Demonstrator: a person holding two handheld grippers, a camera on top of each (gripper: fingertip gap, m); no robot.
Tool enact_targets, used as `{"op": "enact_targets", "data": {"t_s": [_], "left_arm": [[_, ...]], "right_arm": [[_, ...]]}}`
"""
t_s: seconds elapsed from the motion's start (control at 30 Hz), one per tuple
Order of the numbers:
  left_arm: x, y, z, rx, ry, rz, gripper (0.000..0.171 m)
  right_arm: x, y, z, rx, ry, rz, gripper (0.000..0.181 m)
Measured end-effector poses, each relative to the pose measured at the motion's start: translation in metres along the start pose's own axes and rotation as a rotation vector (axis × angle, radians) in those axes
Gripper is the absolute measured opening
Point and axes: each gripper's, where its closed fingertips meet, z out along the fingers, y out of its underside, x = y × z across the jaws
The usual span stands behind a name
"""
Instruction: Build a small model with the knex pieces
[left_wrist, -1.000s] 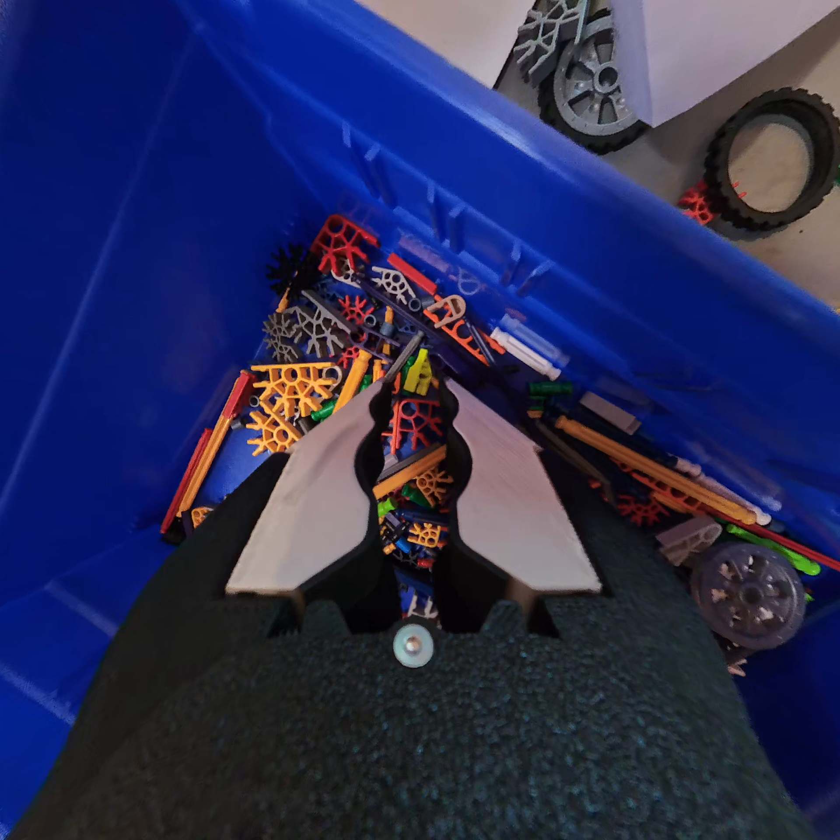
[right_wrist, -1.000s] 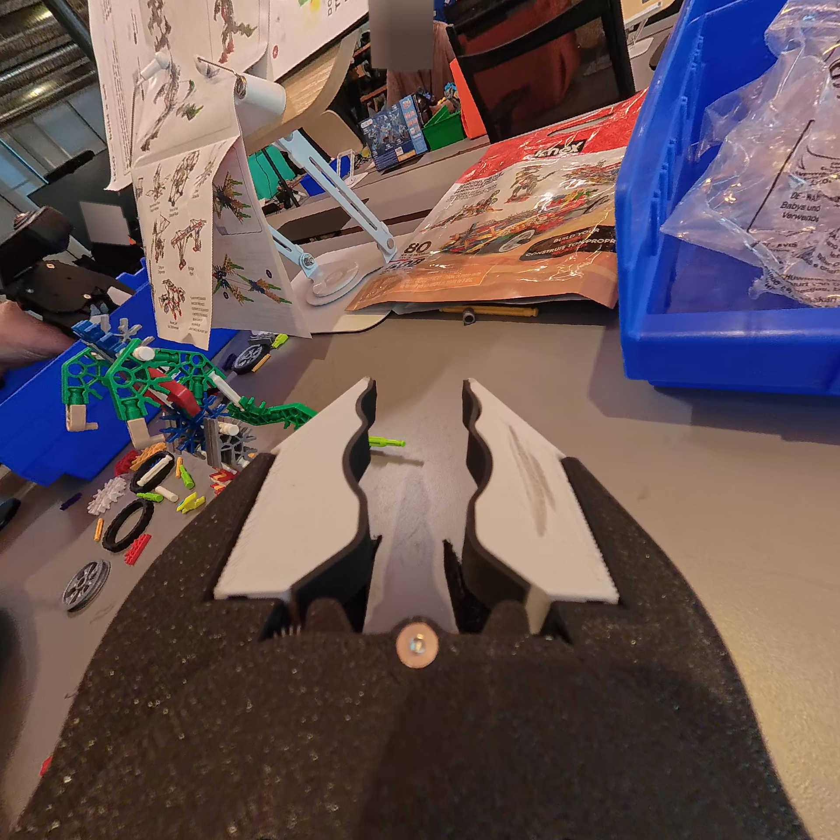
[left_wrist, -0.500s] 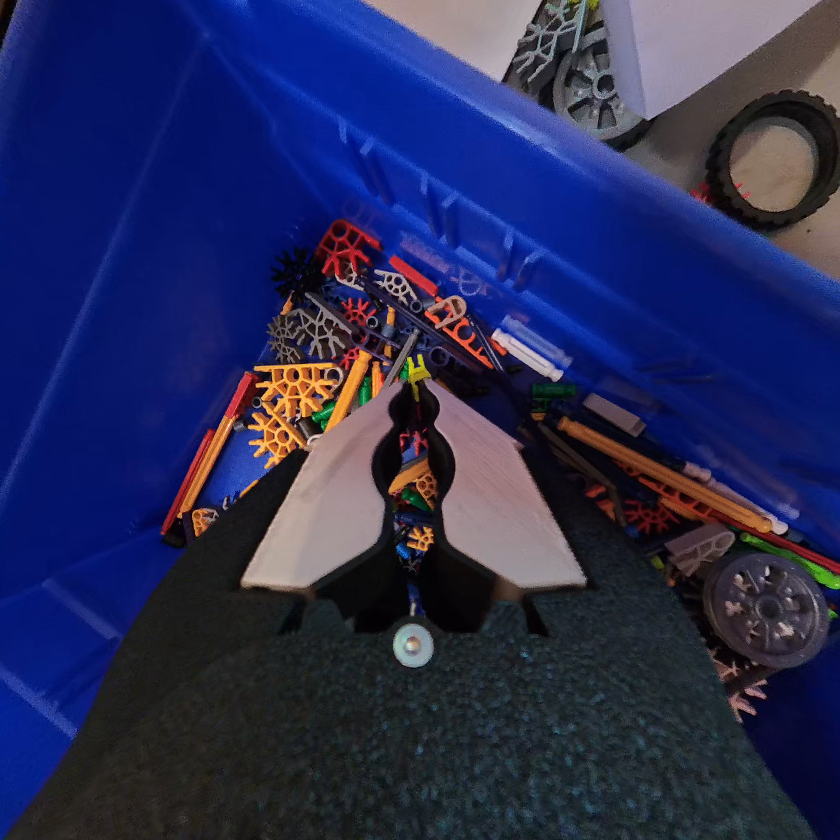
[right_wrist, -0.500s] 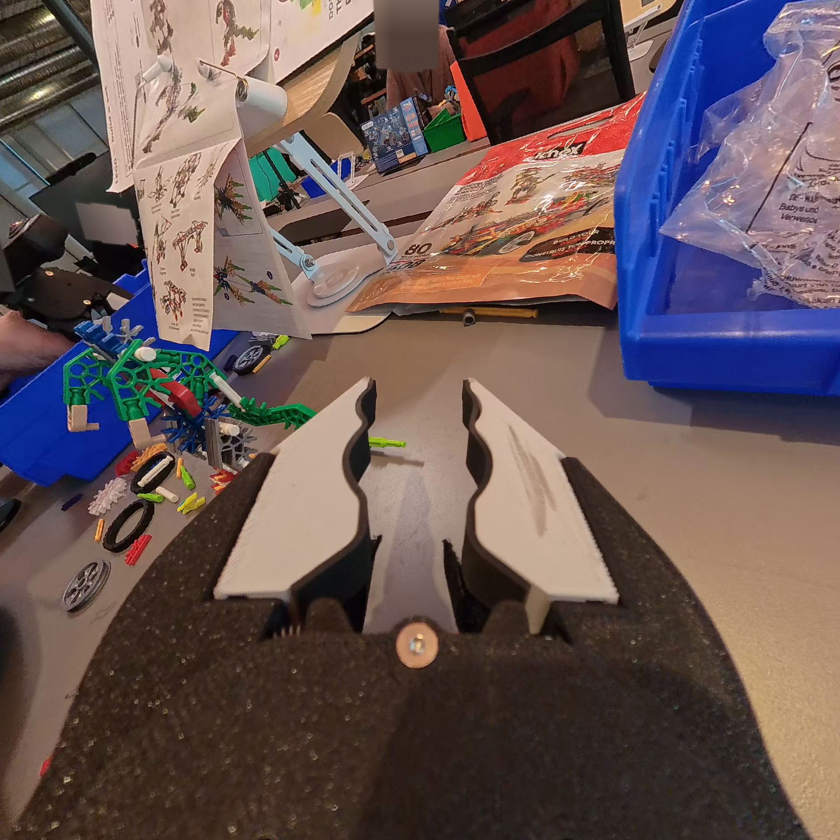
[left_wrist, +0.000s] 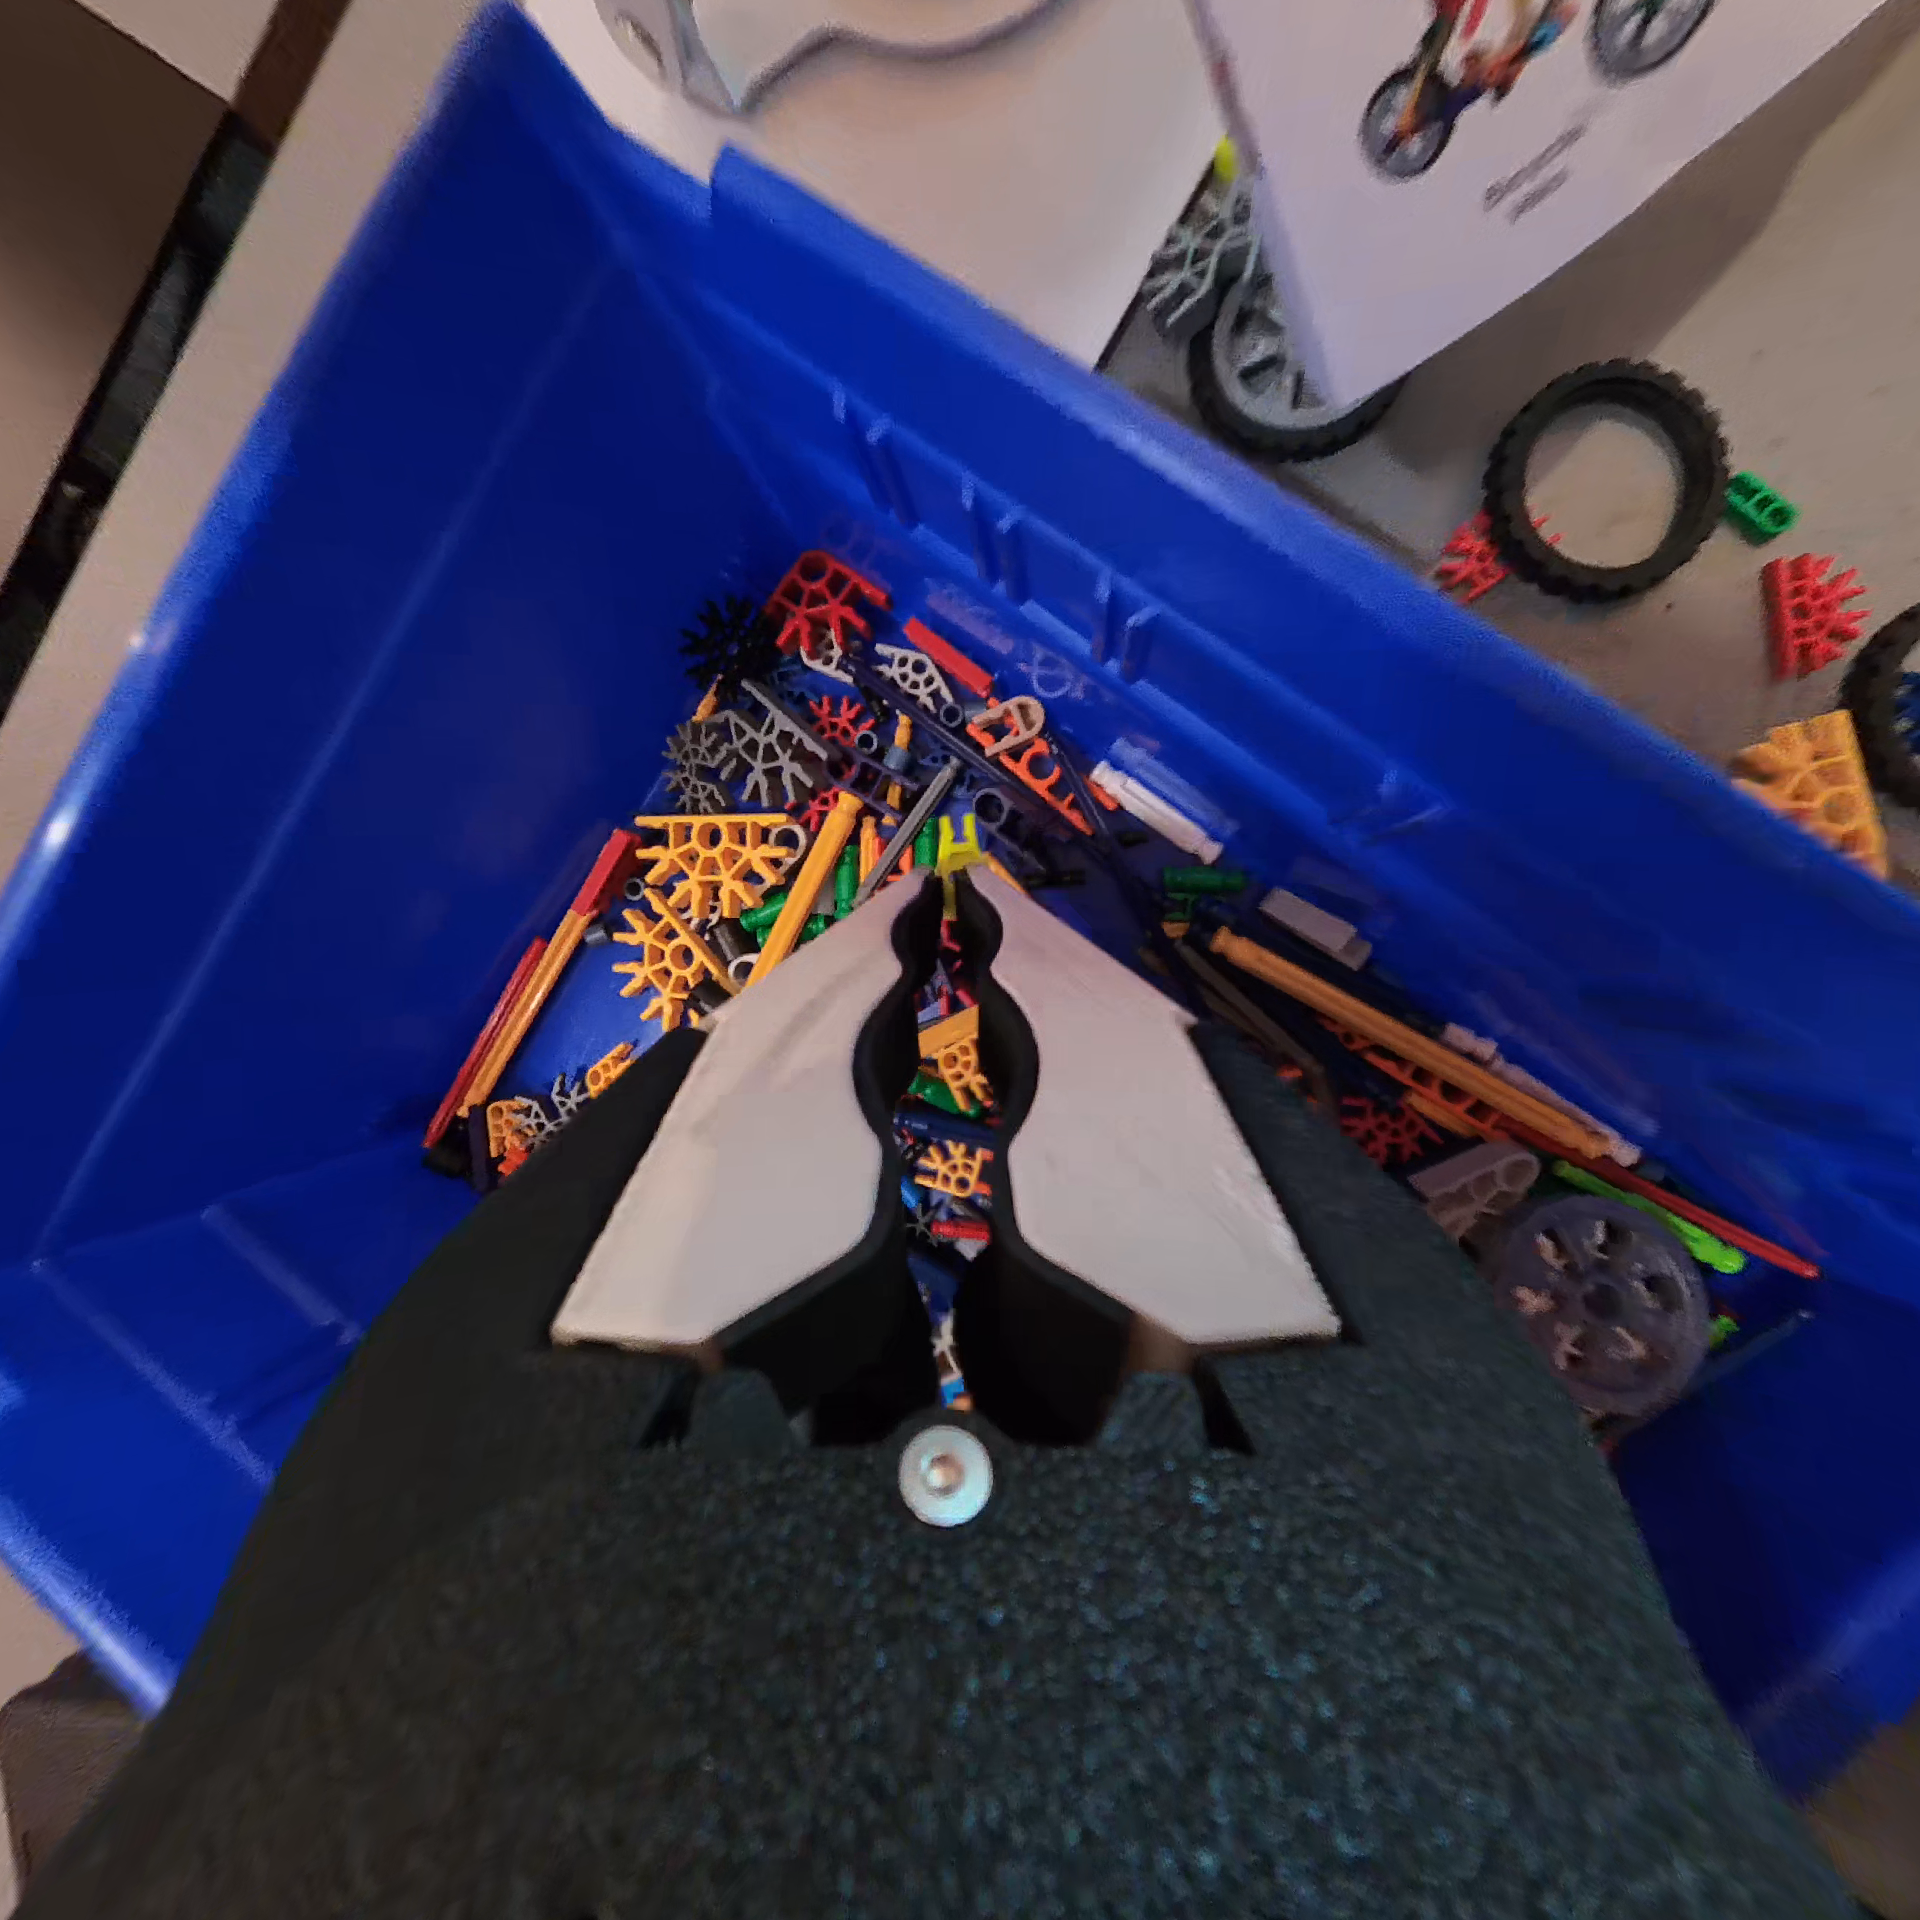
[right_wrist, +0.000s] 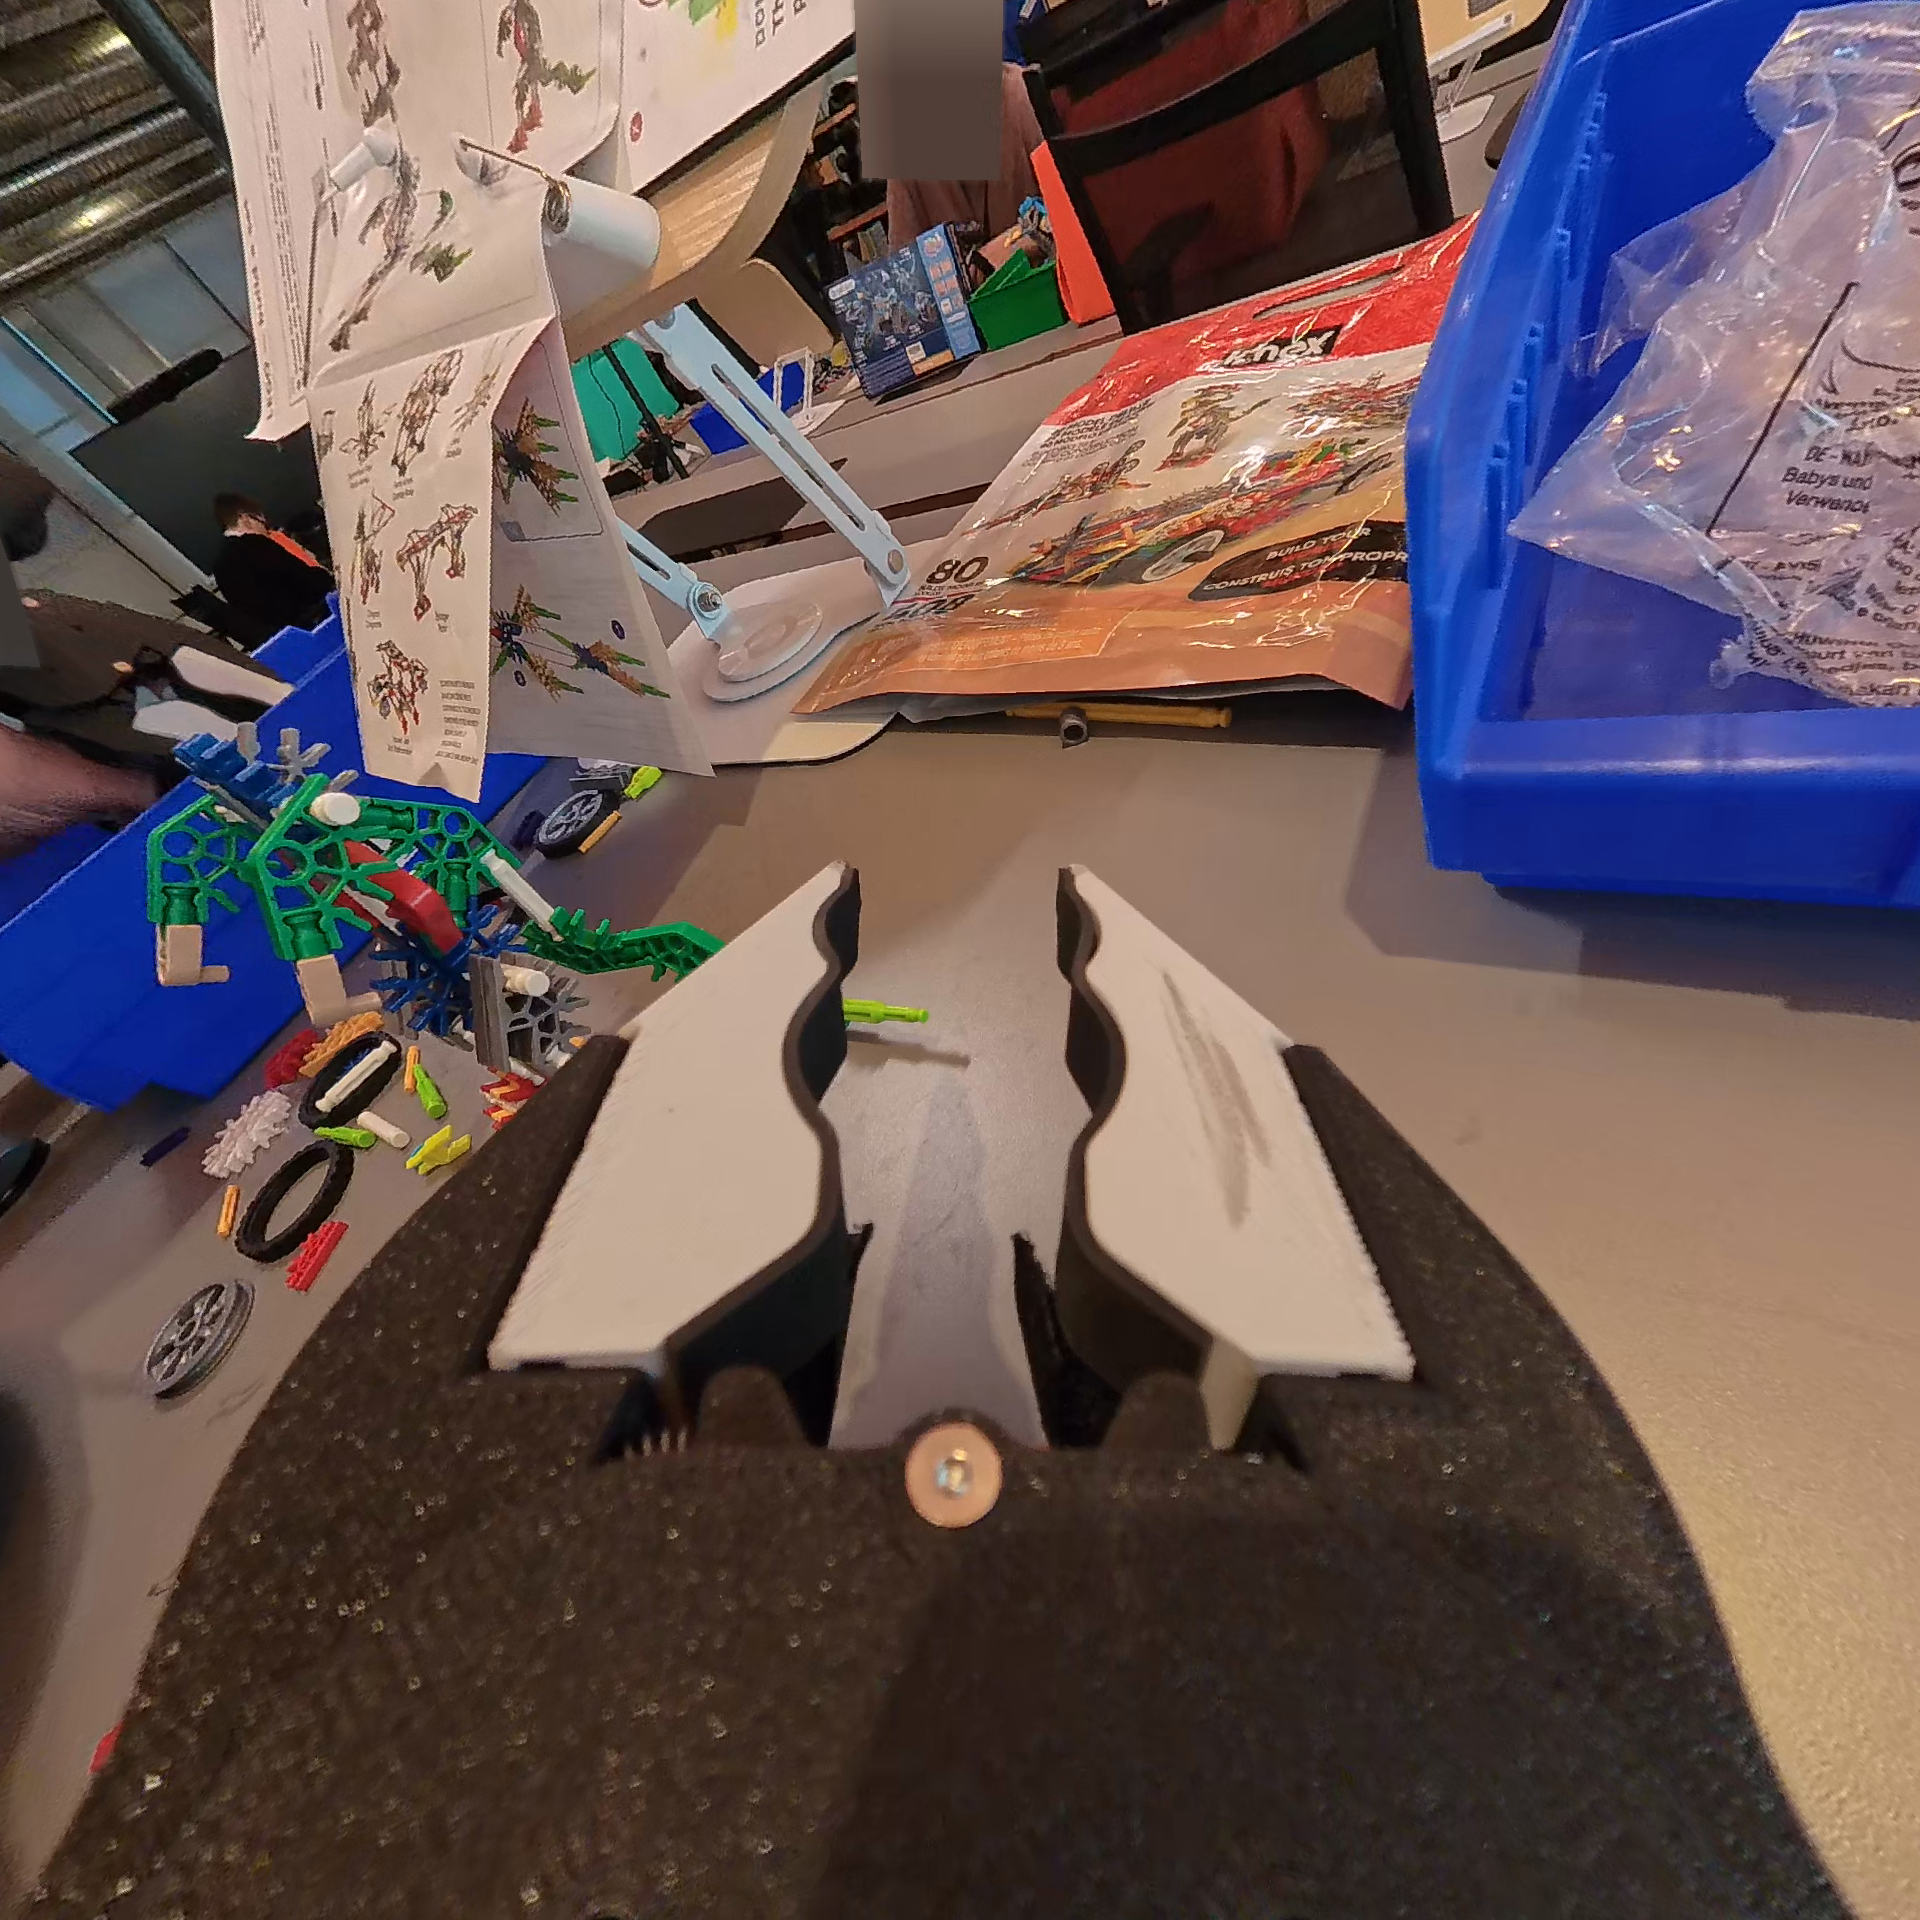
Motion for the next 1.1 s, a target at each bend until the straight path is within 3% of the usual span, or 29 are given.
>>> {"op": "enact_targets", "data": {"t_s": [0.2, 0.37, 0.53, 0.67, 0.8, 0.97, 1.1], "left_arm": [[0.012, -0.035, -0.034, 0.077, -0.002, 0.042, 0.000], [0.043, -0.074, -0.055, 0.160, 0.061, 0.104, 0.000], [0.071, -0.103, -0.064, 0.199, 0.098, 0.191, 0.000], [0.109, -0.121, -0.059, 0.235, 0.219, 0.213, 0.000], [0.161, -0.121, -0.040, 0.185, 0.321, 0.317, 0.000], [0.223, -0.099, -0.008, 0.067, 0.428, 0.488, 0.000], [0.245, -0.077, 0.015, -0.044, 0.431, 0.610, 0.000]], "right_arm": [[-0.001, -0.001, -0.001, 0.010, -0.001, -0.004, 0.038], [-0.001, -0.003, -0.003, 0.027, -0.001, -0.008, 0.038], [-0.002, -0.006, -0.005, 0.049, -0.004, -0.011, 0.038], [-0.002, -0.008, -0.007, 0.066, -0.007, -0.013, 0.038], [-0.003, -0.009, -0.008, 0.074, -0.008, -0.017, 0.038], [-0.004, -0.009, -0.008, 0.073, -0.013, -0.017, 0.039], [-0.004, -0.008, -0.007, 0.069, -0.014, -0.017, 0.039]]}}
